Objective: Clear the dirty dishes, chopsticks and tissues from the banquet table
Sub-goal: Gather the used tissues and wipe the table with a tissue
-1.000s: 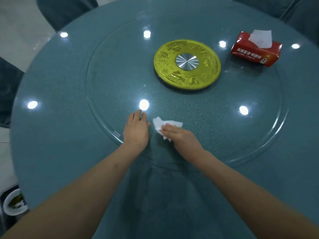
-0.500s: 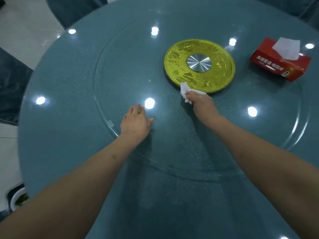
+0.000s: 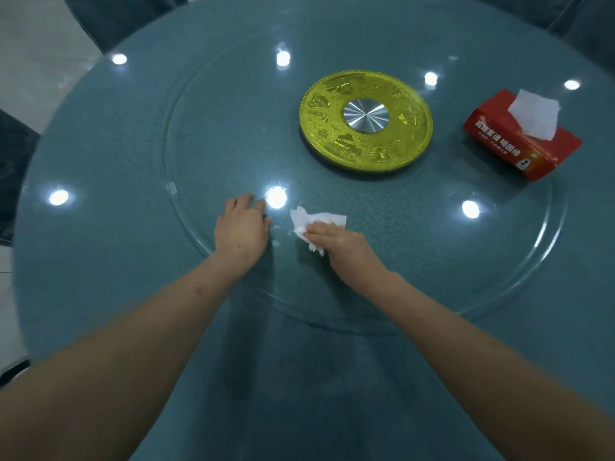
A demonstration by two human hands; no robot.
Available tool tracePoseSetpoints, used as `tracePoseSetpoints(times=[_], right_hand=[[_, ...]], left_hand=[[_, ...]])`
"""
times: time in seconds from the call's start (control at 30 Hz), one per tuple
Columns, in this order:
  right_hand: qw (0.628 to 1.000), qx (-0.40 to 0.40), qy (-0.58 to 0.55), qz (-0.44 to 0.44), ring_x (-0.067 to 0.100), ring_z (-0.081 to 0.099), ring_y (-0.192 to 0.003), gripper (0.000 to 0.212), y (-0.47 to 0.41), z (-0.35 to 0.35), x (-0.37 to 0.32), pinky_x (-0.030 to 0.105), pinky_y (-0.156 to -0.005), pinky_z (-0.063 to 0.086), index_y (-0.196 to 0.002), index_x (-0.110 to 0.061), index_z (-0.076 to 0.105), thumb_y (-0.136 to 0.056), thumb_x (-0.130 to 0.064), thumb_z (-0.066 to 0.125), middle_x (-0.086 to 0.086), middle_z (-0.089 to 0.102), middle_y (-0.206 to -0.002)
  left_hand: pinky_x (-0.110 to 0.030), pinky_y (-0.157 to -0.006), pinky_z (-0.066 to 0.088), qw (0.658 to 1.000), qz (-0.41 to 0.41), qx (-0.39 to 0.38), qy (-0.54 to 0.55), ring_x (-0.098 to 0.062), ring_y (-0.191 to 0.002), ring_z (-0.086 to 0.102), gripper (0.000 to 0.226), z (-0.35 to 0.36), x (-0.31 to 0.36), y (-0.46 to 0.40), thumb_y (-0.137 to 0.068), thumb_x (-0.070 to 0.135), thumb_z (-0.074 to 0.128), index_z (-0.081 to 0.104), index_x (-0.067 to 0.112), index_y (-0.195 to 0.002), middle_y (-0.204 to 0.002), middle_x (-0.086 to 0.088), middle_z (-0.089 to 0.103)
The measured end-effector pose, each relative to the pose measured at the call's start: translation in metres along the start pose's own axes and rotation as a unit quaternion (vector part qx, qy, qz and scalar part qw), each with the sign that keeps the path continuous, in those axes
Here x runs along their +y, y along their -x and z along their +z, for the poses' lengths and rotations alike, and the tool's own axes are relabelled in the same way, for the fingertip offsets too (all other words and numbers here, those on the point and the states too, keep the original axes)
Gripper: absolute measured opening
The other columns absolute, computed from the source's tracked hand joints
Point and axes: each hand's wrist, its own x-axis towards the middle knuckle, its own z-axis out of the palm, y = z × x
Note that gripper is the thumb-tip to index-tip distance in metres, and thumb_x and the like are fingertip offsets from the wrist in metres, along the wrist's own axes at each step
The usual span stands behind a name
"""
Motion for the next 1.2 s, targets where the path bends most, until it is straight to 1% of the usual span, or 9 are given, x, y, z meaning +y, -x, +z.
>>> tracePoseSetpoints(times=[0.1,0.23,0.37,0.5,0.67,0.8,0.93,1.03,1.2], right_hand=[[0.998,-0.035,-0.031,-0.033,0.023,0.060,-0.131,0.056,0.033,0.001,-0.023,0.043,-0.105,0.052,-0.128,-0.017,0.072,-0.089,-0.007,0.032,0.003,0.066,-0.138],[0.994,-0.068,-0.026,-0.084,0.022,0.058,-0.133,0.058,0.064,-0.001,-0.036,0.038,-0.105,0.052,-0.129,-0.013,0.072,-0.089,-0.005,0.030,0.002,0.065,-0.139],[0.991,-0.085,-0.001,-0.107,0.020,0.056,-0.134,0.060,0.065,-0.009,-0.029,0.040,-0.098,0.058,-0.132,-0.016,0.070,-0.089,-0.005,0.028,-0.004,0.063,-0.141],[0.989,-0.096,0.015,-0.110,0.020,0.055,-0.136,0.060,0.055,-0.015,-0.020,0.039,-0.103,0.054,-0.135,-0.017,0.068,-0.090,-0.005,0.029,-0.003,0.062,-0.143],[0.999,-0.029,0.028,-0.024,0.023,0.062,-0.128,0.058,0.018,-0.024,0.019,0.046,-0.101,0.055,-0.129,-0.014,0.071,-0.082,0.007,0.044,0.003,0.065,-0.139],[1.000,-0.007,0.025,0.016,0.026,0.064,-0.126,0.055,-0.022,-0.026,0.044,0.049,-0.103,0.054,-0.124,-0.010,0.074,-0.080,0.017,0.055,0.005,0.068,-0.134],[0.996,0.016,0.020,0.081,0.030,0.064,-0.125,0.057,-0.060,-0.029,0.062,0.047,-0.110,0.048,-0.124,-0.007,0.073,-0.079,0.020,0.053,0.011,0.067,-0.134],[0.994,0.026,0.009,0.107,0.031,0.064,-0.124,0.057,-0.082,-0.026,0.069,0.051,-0.108,0.049,-0.122,-0.005,0.074,-0.077,0.022,0.052,0.013,0.067,-0.134],[0.989,0.004,0.034,0.146,0.034,0.062,-0.126,0.057,-0.098,-0.011,0.051,0.051,-0.109,0.046,-0.130,-0.008,0.070,-0.082,0.019,0.051,0.010,0.062,-0.142]], left_hand=[[-0.044,-0.099,0.043,1.000,0.015,0.013,0.010,-0.033,-0.134,0.038,0.038,0.007,0.020,0.022,-0.103,0.021,0.047,0.056,0.016,-0.140,-0.151,-0.007,0.044],[-0.040,-0.100,0.042,1.000,0.007,0.008,0.023,-0.030,-0.136,0.037,0.043,0.020,0.034,0.041,-0.101,0.013,0.044,0.052,0.017,-0.143,-0.154,-0.005,0.041],[-0.037,-0.108,0.038,1.000,0.009,-0.007,0.023,-0.027,-0.144,0.028,0.047,0.022,0.036,0.044,-0.106,0.020,0.039,0.039,0.017,-0.153,-0.162,-0.004,0.029],[-0.038,-0.107,0.039,0.999,0.012,-0.027,0.013,-0.025,-0.146,0.023,0.052,0.019,0.035,0.043,-0.107,0.024,0.039,0.029,0.017,-0.158,-0.164,-0.003,0.022],[-0.041,-0.111,0.037,0.999,0.012,-0.037,0.009,-0.028,-0.145,0.023,0.052,0.016,0.028,0.036,-0.109,0.030,0.034,0.028,0.014,-0.158,-0.164,-0.005,0.021],[-0.042,-0.113,0.034,0.999,0.010,-0.043,0.007,-0.028,-0.146,0.023,0.054,0.013,0.022,0.028,-0.109,0.032,0.036,0.026,0.012,-0.158,-0.164,-0.006,0.021],[-0.044,-0.119,0.027,0.998,0.002,-0.060,-0.004,-0.028,-0.151,0.016,0.068,0.008,0.015,0.019,-0.107,0.047,0.038,0.018,0.010,-0.160,-0.166,-0.007,0.015],[-0.045,-0.124,0.019,0.997,0.002,-0.072,-0.013,-0.030,-0.154,0.009,0.080,0.005,0.005,0.009,-0.103,0.058,0.039,0.012,0.010,-0.162,-0.167,-0.008,0.010],[-0.046,-0.127,0.011,0.996,0.000,-0.084,-0.022,-0.031,-0.157,0.001,0.079,0.002,-0.015,-0.013,-0.105,0.054,0.040,0.007,0.011,-0.163,-0.170,-0.009,0.003]])
